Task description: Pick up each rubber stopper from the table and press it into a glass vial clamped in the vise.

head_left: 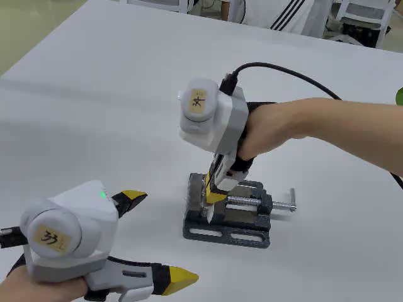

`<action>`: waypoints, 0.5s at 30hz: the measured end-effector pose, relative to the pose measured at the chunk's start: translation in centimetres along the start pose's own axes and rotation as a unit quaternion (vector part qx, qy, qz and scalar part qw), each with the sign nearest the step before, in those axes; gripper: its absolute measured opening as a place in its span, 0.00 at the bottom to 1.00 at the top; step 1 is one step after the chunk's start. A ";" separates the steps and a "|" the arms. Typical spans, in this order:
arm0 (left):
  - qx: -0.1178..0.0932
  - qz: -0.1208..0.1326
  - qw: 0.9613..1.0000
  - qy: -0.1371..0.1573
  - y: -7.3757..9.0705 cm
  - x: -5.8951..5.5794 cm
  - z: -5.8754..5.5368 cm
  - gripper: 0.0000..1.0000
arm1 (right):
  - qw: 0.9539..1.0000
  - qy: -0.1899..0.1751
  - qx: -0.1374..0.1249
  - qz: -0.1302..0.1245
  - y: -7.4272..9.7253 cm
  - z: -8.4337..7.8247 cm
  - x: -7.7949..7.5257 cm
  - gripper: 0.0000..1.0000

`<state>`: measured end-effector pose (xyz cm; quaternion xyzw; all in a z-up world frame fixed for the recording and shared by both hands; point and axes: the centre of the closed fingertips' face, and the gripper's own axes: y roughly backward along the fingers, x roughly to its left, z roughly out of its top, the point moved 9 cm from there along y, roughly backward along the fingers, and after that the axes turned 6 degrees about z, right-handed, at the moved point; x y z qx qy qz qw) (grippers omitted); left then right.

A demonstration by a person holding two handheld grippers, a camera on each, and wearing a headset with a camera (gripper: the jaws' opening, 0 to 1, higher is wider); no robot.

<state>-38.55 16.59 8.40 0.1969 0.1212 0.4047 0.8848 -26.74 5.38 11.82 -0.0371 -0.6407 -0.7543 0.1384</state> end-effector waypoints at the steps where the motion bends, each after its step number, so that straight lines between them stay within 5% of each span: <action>1: 0.000 0.001 1.000 0.000 0.0 0.1 0.0 0.92 | 1.000 0.001 -0.003 -0.002 0.0 -0.1 0.1 0.00; 10: -0.005 0.006 1.000 -0.002 0.1 0.3 0.0 0.92 | 0.998 0.013 -0.052 -0.023 0.0 -1.2 0.9 0.00; 15: -0.006 0.007 1.000 0.000 0.1 0.3 0.0 0.92 | 0.996 0.016 -0.079 -0.029 -0.2 -1.8 1.8 0.11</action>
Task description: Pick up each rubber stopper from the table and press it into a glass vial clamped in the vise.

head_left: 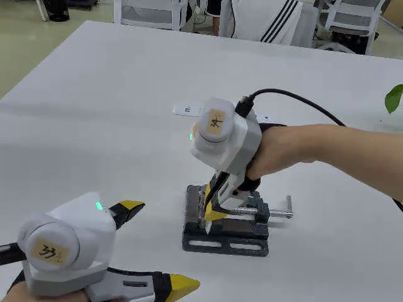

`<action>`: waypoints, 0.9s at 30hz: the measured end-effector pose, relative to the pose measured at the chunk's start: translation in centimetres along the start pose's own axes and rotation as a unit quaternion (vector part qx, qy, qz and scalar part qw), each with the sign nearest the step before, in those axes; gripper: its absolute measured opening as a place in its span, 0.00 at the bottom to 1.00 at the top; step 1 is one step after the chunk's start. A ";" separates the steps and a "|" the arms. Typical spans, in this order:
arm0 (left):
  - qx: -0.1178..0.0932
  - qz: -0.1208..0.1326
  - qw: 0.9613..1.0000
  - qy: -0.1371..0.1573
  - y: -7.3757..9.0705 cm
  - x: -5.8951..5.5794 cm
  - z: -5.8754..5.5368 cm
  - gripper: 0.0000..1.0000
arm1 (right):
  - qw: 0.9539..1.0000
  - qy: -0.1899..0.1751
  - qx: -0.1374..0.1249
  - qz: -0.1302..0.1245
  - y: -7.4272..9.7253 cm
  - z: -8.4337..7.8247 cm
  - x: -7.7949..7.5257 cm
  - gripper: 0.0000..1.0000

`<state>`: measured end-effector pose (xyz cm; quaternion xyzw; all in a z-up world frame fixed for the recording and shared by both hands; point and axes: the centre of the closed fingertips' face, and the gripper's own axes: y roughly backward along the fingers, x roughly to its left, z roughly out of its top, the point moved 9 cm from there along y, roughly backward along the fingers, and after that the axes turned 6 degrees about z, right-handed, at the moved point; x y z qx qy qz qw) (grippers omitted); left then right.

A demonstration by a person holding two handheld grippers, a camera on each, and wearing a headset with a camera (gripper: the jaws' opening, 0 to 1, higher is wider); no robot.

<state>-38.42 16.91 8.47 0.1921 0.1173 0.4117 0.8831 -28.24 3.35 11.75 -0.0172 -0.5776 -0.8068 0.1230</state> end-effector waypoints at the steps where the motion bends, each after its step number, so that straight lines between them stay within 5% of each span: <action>1: 0.000 0.000 1.000 0.001 0.0 0.0 0.0 0.92 | 1.000 0.003 -0.006 -0.005 0.0 -0.1 0.0 0.15; 5: -0.002 0.000 1.000 0.003 0.1 0.0 0.0 0.92 | 0.999 0.004 -0.032 -0.032 0.0 -1.3 0.6 0.33; 15: -0.008 0.001 1.000 0.007 0.2 0.1 0.0 0.93 | 0.989 -0.053 -0.123 -0.057 -0.4 -4.7 2.8 0.53; 19: -0.007 -0.001 1.000 0.004 0.3 0.1 0.0 0.94 | 0.976 -0.082 -0.180 -0.087 -0.4 -5.8 3.9 0.67; 23: -0.005 -0.001 1.000 0.002 0.6 0.3 -0.1 0.94 | 0.967 -0.104 -0.205 -0.110 -0.4 -7.2 5.0 0.78; 27: -0.005 0.000 1.000 0.001 0.9 0.3 -0.2 0.94 | 0.951 -0.137 -0.240 -0.137 -0.4 -9.1 6.3 0.89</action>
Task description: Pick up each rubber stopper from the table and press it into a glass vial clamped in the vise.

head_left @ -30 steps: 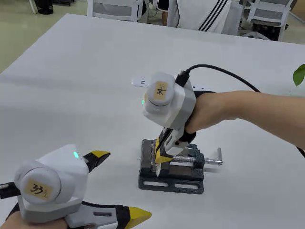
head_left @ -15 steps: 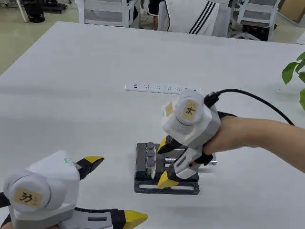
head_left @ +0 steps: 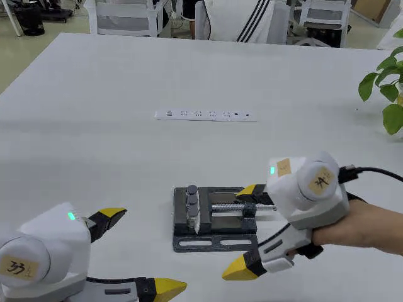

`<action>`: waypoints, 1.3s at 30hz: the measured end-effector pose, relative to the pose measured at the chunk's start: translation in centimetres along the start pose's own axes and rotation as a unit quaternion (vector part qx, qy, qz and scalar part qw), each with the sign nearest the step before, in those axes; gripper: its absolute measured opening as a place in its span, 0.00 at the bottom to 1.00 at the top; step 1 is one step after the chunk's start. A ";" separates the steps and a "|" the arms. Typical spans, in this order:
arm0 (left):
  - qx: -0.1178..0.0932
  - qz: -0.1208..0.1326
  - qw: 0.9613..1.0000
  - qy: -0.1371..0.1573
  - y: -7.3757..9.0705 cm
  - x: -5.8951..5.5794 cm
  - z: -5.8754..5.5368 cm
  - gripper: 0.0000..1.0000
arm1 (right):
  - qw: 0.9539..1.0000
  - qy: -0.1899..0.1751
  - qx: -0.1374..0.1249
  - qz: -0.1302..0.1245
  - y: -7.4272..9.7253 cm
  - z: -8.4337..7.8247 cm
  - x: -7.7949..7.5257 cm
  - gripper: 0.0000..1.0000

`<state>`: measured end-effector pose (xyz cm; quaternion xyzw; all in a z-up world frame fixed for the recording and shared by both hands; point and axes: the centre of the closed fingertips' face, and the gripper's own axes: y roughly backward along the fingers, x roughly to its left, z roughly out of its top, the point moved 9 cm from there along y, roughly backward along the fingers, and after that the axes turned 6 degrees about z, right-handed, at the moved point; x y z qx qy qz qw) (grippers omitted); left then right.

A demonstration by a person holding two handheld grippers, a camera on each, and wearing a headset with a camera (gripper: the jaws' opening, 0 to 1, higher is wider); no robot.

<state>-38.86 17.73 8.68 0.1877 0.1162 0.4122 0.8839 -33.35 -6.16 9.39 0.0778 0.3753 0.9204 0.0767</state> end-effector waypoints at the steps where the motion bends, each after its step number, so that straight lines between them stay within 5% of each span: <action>1: 0.000 0.000 1.000 -0.001 0.1 0.0 0.0 0.94 | 1.000 -0.007 -0.007 -0.007 0.2 -0.4 0.1 0.91; 5: 0.000 0.001 1.000 -0.001 0.4 0.0 -0.1 0.95 | 0.999 -0.031 -0.023 -0.022 1.4 -2.1 0.9 0.99; 18: -0.004 0.003 1.000 -0.003 1.5 -0.6 0.4 0.98 | 0.990 -0.094 -0.063 -0.081 4.5 -5.8 2.2 0.99; 22: 0.000 0.001 1.000 0.001 1.7 -0.5 0.3 0.99 | 0.986 -0.115 -0.087 -0.086 5.1 -5.8 2.6 0.99; 39: 0.001 -0.002 1.000 0.002 2.0 -0.2 0.1 0.99 | 0.983 -0.125 -0.086 -0.101 6.2 -6.8 2.7 0.99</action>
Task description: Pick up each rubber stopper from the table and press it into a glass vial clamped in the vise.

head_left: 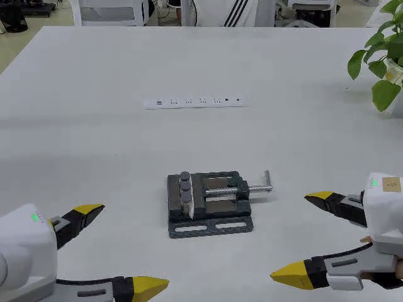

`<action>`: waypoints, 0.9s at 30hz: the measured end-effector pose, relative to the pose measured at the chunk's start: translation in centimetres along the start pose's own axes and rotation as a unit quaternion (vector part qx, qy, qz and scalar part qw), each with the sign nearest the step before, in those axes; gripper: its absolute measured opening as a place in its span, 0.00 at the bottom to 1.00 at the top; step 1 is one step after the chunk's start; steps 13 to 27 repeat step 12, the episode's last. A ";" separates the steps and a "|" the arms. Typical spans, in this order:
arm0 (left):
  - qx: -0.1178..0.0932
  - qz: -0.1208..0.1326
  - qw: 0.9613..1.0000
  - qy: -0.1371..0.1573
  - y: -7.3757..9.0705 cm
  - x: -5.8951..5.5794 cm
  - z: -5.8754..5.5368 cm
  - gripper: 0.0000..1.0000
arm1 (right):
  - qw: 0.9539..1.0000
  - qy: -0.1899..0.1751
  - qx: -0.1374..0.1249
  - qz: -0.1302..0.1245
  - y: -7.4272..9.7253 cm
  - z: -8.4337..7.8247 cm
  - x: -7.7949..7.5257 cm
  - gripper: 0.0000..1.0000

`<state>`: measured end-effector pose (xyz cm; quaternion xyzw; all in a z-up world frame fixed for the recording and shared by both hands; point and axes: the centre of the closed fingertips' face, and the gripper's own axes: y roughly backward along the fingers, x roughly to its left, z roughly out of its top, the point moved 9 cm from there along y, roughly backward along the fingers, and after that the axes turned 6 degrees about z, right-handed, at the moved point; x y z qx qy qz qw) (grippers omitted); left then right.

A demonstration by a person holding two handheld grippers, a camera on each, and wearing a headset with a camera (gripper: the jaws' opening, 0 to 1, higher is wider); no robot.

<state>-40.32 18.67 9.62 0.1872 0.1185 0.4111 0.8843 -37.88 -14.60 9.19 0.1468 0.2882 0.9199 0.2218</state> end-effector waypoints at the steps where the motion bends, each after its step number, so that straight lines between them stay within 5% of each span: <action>1: -0.001 0.000 1.000 -0.002 0.0 -0.1 0.0 0.99 | 1.000 -0.001 -0.001 -0.001 0.1 -0.2 -0.1 0.99; 27: -0.003 0.000 1.000 0.005 -0.1 -0.4 -0.1 0.99 | 1.000 -0.012 -0.006 -0.010 0.7 -0.8 0.2 0.99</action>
